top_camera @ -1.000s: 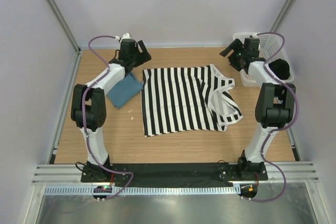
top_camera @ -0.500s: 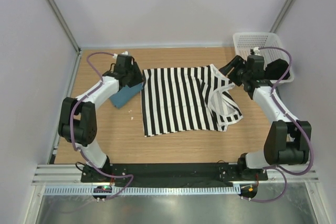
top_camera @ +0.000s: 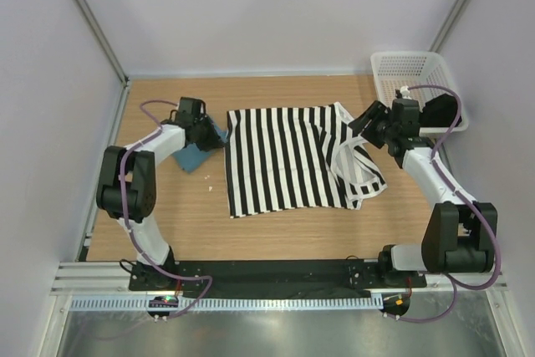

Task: Fold and stack the tank tops

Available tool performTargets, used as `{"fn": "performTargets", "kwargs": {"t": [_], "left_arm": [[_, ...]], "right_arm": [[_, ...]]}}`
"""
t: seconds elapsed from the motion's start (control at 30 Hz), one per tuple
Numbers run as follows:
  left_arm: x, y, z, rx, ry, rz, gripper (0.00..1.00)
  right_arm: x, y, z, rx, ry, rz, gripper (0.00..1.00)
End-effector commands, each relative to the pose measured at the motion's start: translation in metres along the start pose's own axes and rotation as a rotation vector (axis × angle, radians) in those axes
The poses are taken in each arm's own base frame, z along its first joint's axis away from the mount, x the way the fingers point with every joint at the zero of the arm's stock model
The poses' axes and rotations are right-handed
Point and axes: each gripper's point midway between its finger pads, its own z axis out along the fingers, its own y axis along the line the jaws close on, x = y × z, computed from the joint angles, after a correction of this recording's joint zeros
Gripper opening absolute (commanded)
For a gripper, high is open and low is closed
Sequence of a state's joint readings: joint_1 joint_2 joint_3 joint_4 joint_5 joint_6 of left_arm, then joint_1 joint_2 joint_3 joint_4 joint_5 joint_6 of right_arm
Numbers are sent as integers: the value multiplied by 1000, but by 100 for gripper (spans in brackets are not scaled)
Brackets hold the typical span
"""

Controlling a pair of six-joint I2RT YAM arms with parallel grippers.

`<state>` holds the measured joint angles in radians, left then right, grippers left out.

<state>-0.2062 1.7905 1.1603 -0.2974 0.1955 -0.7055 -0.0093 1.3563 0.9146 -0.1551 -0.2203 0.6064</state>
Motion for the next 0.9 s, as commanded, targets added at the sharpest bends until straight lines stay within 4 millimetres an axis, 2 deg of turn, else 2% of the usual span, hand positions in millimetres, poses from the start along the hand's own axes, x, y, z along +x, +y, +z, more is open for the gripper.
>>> {"fn": "performTargets", "kwargs": {"t": [0.0, 0.03, 0.07, 0.13, 0.17, 0.2, 0.23, 0.3, 0.37, 0.4, 0.47, 0.53, 0.57, 0.6, 0.63, 0.67, 0.7, 0.73, 0.77, 0.8, 0.83, 0.87], "left_arm": [[-30, 23, 10, 12, -37, -96, 13], [-36, 30, 14, 12, -41, -119, 13], [-35, 34, 23, 13, -19, -137, 12], [-52, 36, 28, 20, -37, -151, 10], [-59, 42, 31, 2, -54, -169, 10], [-75, 52, 33, -13, -79, -195, 10], [-83, 59, 33, -28, -98, -211, 10], [-109, 91, 27, -95, -149, -289, 9], [-125, 101, 18, -116, -198, -323, 9], [-138, 104, 8, -125, -242, -331, 10], [-145, 96, -4, -117, -272, -315, 13], [-149, 73, -22, -90, -307, -266, 18], [-146, 63, -29, -85, -311, -240, 26], [-134, 47, -31, -80, -291, -202, 31], [-131, 31, -45, -68, -315, -160, 37], [-115, 28, -44, -74, -292, -135, 47], [-98, 13, -45, -66, -272, -94, 50], [-89, 8, -50, -71, -272, -71, 53], [-71, 10, -55, -79, -258, -55, 57], [-55, 2, -57, -71, -242, -28, 58], [-43, 3, -58, -71, -227, -19, 59], [-36, -2, -69, -52, -237, -7, 59]], "right_arm": [[-7, 12, -11, -42, -39, -43, 60], [-6, 11, -12, -40, -36, -44, 60], [-5, 11, -12, -40, -37, -47, 60], [-4, 10, -13, -35, -35, -50, 60], [-4, 9, -14, -31, -35, -51, 60], [-2, 8, -14, -27, -27, -54, 60], [-2, 7, -15, -25, -29, -55, 60], [2, 4, -17, -16, -21, -56, 60], [4, 3, -22, -12, -25, -62, 60], [10, -2, -23, 0, -10, -69, 61], [12, -9, -27, 34, -13, -73, 63], [19, -22, -31, 99, 9, -67, 66], [18, -29, -33, 134, -2, -71, 67], [21, -36, -35, 167, 7, -66, 69], [22, -39, -36, 185, 6, -63, 70], [26, -47, -36, 217, 7, -60, 71], [29, -53, -36, 236, 14, -59, 71], [32, -57, -36, 253, 19, -53, 69], [38, -62, -35, 264, 31, -49, 67], [42, -63, -35, 260, 42, -49, 65], [44, -63, -36, 252, 44, -47, 65], [47, -64, -36, 249, 48, -44, 62]]}}
